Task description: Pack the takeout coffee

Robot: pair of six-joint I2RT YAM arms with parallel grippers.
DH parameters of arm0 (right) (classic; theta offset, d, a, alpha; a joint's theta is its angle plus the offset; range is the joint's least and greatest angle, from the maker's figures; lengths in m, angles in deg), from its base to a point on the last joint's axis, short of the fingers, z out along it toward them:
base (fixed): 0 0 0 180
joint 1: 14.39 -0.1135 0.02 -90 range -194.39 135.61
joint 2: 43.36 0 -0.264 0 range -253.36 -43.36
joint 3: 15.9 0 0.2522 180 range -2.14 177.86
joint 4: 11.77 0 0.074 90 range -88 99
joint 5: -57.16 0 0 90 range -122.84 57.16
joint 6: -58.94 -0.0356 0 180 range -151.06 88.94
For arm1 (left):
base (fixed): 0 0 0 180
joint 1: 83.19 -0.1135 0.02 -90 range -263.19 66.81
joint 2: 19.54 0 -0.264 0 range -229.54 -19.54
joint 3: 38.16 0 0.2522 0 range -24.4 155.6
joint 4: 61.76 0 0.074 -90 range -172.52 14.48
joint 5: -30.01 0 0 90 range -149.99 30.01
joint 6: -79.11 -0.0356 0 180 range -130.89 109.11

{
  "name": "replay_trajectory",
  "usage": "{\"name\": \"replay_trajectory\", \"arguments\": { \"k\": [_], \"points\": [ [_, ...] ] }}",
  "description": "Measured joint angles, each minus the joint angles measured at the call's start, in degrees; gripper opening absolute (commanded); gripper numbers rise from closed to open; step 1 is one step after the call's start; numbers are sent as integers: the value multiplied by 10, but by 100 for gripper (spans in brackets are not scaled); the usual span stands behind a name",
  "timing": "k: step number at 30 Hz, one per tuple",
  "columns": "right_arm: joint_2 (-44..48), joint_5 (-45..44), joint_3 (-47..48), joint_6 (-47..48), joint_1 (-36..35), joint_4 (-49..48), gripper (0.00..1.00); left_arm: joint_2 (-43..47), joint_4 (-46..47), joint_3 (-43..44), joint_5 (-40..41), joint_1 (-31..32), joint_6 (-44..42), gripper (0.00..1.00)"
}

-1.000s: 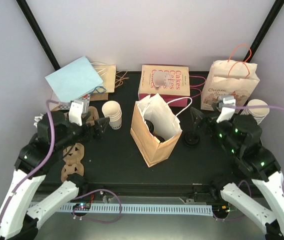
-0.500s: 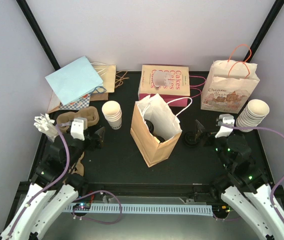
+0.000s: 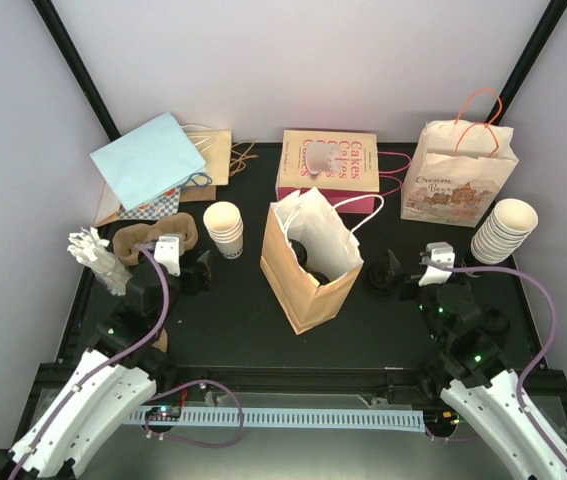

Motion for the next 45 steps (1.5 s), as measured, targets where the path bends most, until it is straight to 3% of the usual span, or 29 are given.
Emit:
{"name": "replay_trajectory", "arguments": {
  "k": [6, 13, 21, 28, 34, 45],
  "points": [
    [-38, -19, -49, 50, 2, -97, 100, -44, 79, -38, 69, -14, -43, 99],
    [-132, -21, -73, 78, 35, -195, 99, -79, 202, -89, 94, -81, -89, 99],
    [-230, 5, -125, 96, 128, -347, 99, -186, 312, -92, 80, -169, -119, 99],
    [-370, 26, -126, 92, 175, -487, 97, -237, 407, -118, 46, -179, -126, 99],
    [-451, 53, -126, 88, 199, -560, 98, -235, 398, -115, 16, -180, -121, 99],
    [-534, 61, -102, 107, 215, -648, 99, -139, 333, -93, 22, -180, -130, 99]
  ]
}}
